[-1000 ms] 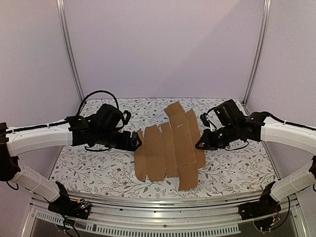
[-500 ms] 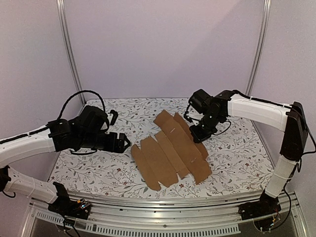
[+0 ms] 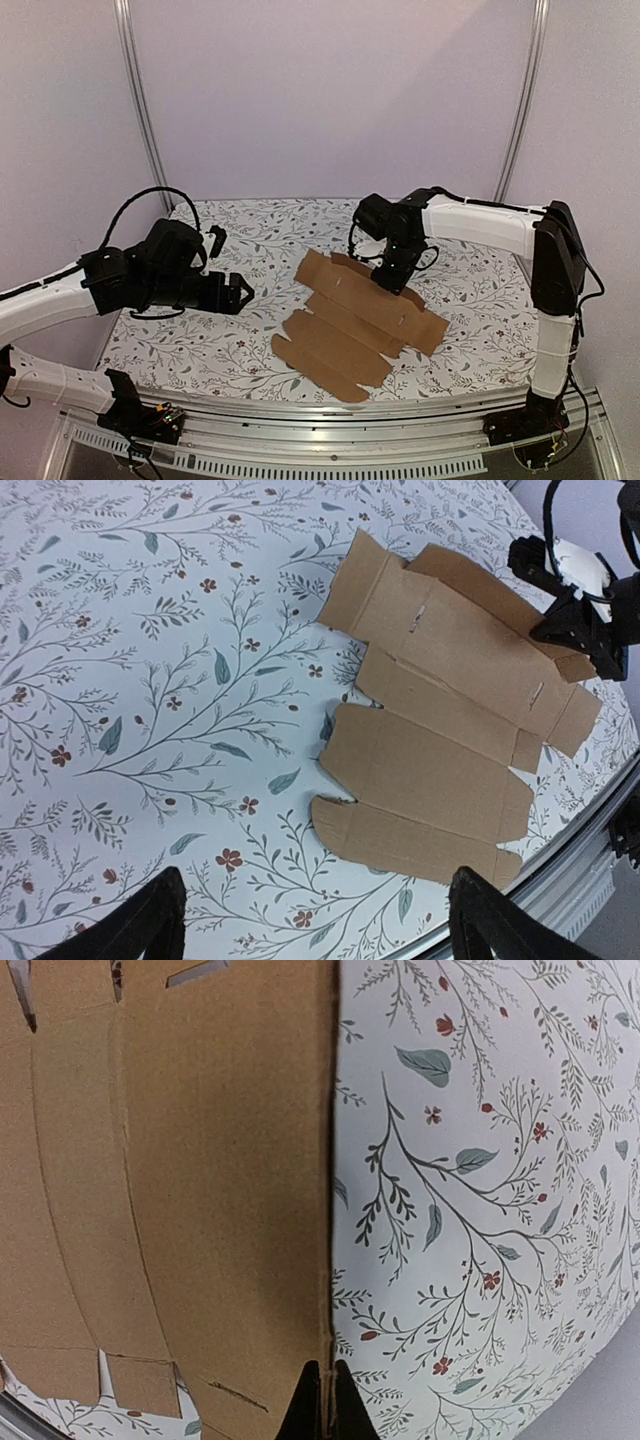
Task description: Fold the paper box
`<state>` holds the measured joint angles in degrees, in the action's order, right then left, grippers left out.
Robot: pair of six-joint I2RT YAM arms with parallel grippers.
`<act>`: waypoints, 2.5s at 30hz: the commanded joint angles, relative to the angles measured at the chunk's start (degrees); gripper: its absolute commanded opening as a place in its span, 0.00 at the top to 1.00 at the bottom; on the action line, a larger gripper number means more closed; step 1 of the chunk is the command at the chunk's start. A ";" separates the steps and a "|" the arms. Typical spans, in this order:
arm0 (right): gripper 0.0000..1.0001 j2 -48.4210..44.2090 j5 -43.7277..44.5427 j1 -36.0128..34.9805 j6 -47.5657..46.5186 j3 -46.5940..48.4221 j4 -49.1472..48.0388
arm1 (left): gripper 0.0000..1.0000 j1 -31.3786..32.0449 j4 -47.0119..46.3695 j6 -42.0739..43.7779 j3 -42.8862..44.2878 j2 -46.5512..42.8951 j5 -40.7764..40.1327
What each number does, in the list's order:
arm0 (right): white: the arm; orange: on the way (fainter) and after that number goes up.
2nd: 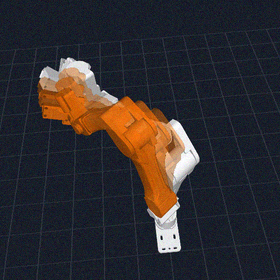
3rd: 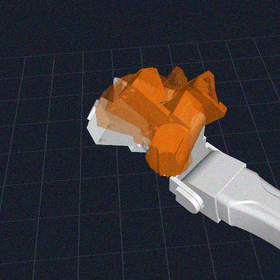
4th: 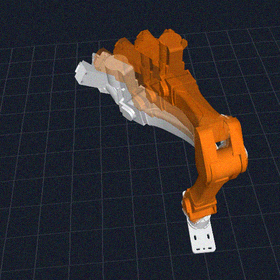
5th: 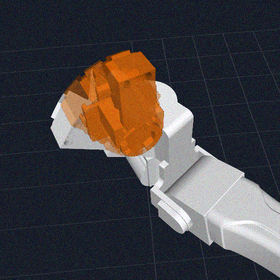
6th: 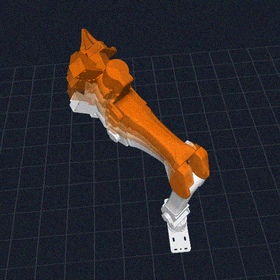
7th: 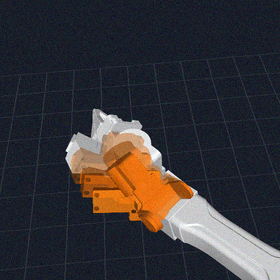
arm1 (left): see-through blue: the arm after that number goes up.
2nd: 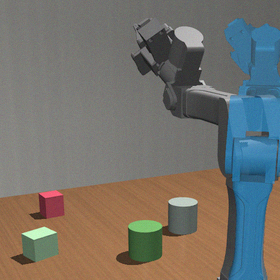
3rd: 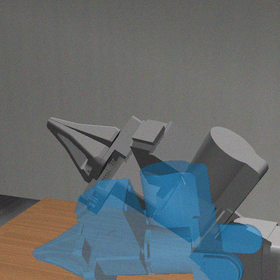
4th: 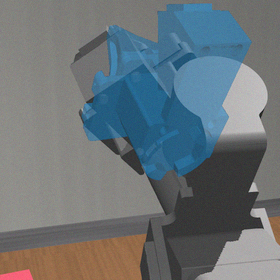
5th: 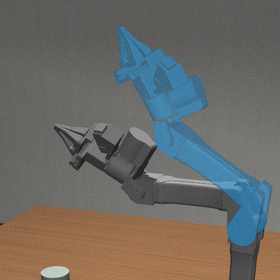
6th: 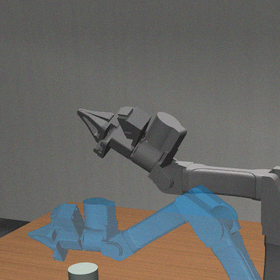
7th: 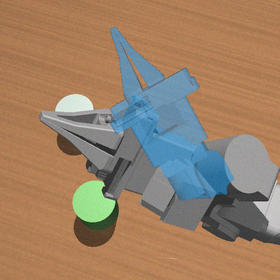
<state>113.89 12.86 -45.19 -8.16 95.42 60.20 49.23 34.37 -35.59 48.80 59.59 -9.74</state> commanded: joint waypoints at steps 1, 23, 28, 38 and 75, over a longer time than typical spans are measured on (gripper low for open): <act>1.00 2.66 4.34 -3.39 -9.66 1.97 -2.13 | 0.11 0.86 1.14 -0.77 -1.27 0.10 -1.41; 1.00 -5.60 9.33 -13.19 -29.59 -10.94 -20.13 | 0.18 -2.56 -8.90 -1.37 -4.20 4.89 -0.45; 1.00 -8.23 12.54 -15.38 -26.73 -13.30 -21.99 | 0.50 -2.74 -11.80 -1.93 -0.98 7.36 5.77; 1.00 -11.07 15.34 -17.49 -21.24 -15.51 -23.10 | 0.98 -2.78 -11.63 -2.13 6.84 14.17 11.75; 1.00 -13.18 15.24 -20.65 -15.19 -15.43 -27.24 | 1.00 -0.10 -17.38 -4.57 8.08 23.56 18.46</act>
<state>103.31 28.69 -65.25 -25.32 80.16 34.63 48.25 20.86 -38.70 57.01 82.63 7.35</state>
